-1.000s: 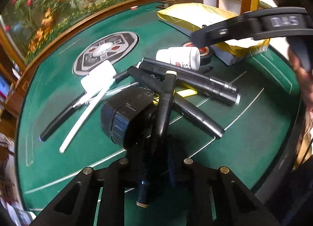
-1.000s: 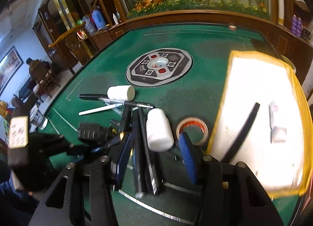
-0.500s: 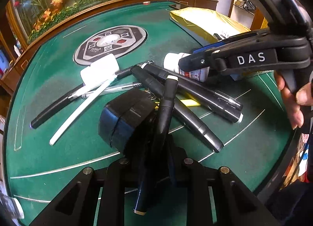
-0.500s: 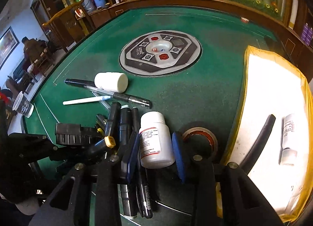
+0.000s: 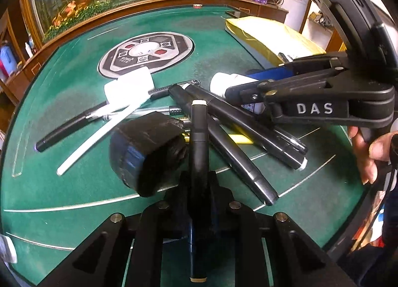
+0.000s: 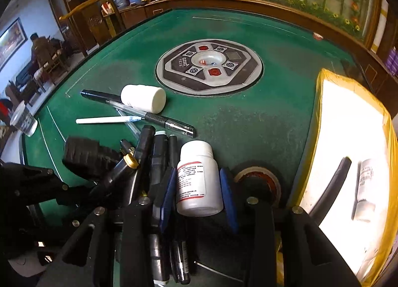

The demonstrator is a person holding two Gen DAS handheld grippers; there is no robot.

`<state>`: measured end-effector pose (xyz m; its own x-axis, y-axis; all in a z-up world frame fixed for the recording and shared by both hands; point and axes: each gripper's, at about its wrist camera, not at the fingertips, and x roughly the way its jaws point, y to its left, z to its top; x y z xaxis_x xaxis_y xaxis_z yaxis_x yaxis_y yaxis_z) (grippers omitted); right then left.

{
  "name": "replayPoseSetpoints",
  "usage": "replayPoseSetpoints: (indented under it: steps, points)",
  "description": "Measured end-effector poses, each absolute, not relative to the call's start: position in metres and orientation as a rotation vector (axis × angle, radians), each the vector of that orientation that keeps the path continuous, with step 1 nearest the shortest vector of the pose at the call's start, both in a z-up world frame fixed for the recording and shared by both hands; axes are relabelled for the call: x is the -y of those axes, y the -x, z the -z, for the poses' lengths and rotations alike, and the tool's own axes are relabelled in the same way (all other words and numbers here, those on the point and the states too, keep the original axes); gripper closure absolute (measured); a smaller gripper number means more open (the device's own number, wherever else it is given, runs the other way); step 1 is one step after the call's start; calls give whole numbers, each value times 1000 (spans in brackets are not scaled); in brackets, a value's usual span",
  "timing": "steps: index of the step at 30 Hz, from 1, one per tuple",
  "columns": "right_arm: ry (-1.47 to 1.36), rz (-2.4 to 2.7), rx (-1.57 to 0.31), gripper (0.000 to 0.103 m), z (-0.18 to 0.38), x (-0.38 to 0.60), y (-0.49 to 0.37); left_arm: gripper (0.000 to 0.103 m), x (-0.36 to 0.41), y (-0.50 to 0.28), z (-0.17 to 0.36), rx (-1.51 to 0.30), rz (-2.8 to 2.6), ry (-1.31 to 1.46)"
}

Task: Organize rigid objects
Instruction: 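Grasp the red-labelled white pill bottle with right tool while left tool grasps another black marker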

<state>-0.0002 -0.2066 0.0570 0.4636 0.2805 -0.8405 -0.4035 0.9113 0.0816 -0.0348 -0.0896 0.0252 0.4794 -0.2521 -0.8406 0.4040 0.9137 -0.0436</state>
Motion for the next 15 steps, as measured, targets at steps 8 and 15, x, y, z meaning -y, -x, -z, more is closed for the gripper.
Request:
replayPoseSetpoints:
  steps: [8,15]
  points:
    - [-25,-416,-954,68,-71,228,12,89,74,38,-28,-1010,445,-80]
    - [-102,-415,-912,68,-86,240,28,89,66,43,-37,-995,464,-38]
